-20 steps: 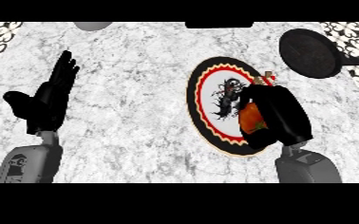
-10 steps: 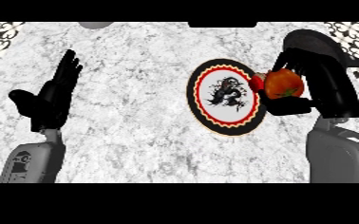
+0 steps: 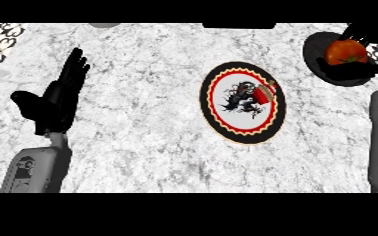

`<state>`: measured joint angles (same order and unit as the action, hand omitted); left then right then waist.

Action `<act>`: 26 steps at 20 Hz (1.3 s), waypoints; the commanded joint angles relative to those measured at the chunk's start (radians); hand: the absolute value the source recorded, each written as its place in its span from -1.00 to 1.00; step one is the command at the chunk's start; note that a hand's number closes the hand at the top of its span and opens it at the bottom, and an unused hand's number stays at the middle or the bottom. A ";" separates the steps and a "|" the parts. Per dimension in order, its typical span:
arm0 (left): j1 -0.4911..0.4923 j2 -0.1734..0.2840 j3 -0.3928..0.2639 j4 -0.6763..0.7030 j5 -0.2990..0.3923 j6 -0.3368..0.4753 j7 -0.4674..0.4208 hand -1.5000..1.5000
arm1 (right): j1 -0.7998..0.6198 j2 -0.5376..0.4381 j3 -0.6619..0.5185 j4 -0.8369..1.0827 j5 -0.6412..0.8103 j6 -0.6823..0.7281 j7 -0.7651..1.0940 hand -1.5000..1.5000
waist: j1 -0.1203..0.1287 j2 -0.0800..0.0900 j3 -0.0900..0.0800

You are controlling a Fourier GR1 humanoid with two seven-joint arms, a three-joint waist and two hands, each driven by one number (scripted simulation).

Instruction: Pick the tomato from the plate and place it in the pan

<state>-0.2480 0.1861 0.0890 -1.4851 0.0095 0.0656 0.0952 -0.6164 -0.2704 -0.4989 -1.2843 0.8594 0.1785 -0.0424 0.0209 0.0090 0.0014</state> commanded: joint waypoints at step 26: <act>-0.052 -0.017 -0.030 0.019 0.001 -0.034 -0.027 0.00 | -0.226 -0.369 -0.212 1.061 0.006 -0.154 -0.371 -1.00 | 0.097 0.046 0.010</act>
<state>-0.3019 0.1591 0.0491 -1.4679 0.0037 0.0396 0.0713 -0.8319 -0.6167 -0.6926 -0.2871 0.8875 -0.0601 -0.3961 0.1117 0.0521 0.0108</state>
